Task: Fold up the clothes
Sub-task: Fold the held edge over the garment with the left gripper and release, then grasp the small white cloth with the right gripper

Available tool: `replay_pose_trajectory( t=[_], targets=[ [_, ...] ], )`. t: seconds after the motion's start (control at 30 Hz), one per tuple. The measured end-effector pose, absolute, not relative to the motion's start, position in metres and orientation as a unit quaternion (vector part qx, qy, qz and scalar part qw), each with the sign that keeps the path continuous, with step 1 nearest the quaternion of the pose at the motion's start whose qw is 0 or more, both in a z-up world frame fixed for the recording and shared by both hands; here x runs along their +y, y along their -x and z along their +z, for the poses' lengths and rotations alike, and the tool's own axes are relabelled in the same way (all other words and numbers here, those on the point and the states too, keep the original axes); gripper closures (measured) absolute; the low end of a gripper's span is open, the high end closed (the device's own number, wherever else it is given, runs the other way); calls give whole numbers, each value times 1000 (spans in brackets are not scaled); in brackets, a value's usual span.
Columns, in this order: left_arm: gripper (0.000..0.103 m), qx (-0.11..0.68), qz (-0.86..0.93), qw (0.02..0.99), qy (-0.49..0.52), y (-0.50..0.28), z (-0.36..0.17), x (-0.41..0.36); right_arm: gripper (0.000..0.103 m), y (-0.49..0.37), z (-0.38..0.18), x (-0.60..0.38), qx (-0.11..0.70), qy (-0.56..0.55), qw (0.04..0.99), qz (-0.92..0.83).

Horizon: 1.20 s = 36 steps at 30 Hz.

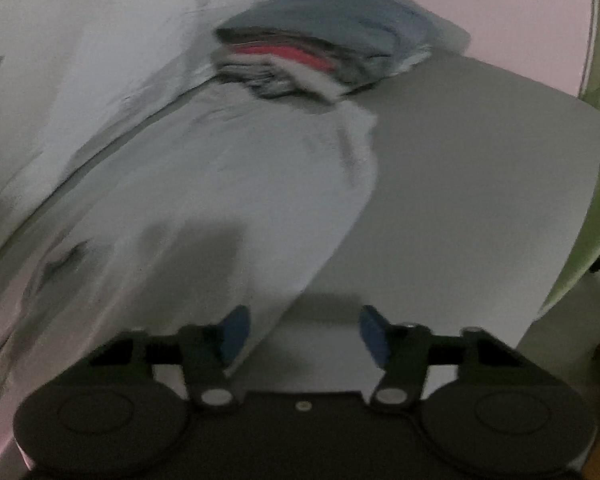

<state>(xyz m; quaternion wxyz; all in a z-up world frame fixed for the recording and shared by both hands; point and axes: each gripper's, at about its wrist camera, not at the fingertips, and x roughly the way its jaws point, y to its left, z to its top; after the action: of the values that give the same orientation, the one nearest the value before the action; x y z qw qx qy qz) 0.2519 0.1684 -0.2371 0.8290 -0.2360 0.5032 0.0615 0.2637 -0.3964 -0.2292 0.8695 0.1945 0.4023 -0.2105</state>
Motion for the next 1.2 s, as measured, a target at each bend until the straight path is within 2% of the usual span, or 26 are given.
replay_pose_trajectory(
  t=[0.27,0.5,0.57,0.63,0.7,0.93,1.07,1.2],
  targets=[
    [10,516,70,820,237,-231,-244,143,47,-303,-244,-456,391,-219,872,-198],
    [9,505,91,822,245,-227,-241,131,48,-341,-255,-448,412,-126,881,-194],
    [9,498,91,821,261,-222,-240,127,53,-350,-258,-444,417,-97,883,-194],
    [9,494,86,821,274,-215,-240,122,65,-349,-259,-437,412,-84,888,-189],
    [9,494,73,817,289,-206,-240,115,69,-347,-260,-434,405,-80,892,-183],
    [9,502,27,752,427,-175,-260,125,92,-342,-259,-450,403,-115,888,-190],
    [9,493,49,731,469,-166,-271,139,92,-340,-258,-454,401,-120,889,-186],
    [10,449,67,736,502,-156,-267,157,92,-340,-258,-451,399,-119,889,-192]
  ],
)
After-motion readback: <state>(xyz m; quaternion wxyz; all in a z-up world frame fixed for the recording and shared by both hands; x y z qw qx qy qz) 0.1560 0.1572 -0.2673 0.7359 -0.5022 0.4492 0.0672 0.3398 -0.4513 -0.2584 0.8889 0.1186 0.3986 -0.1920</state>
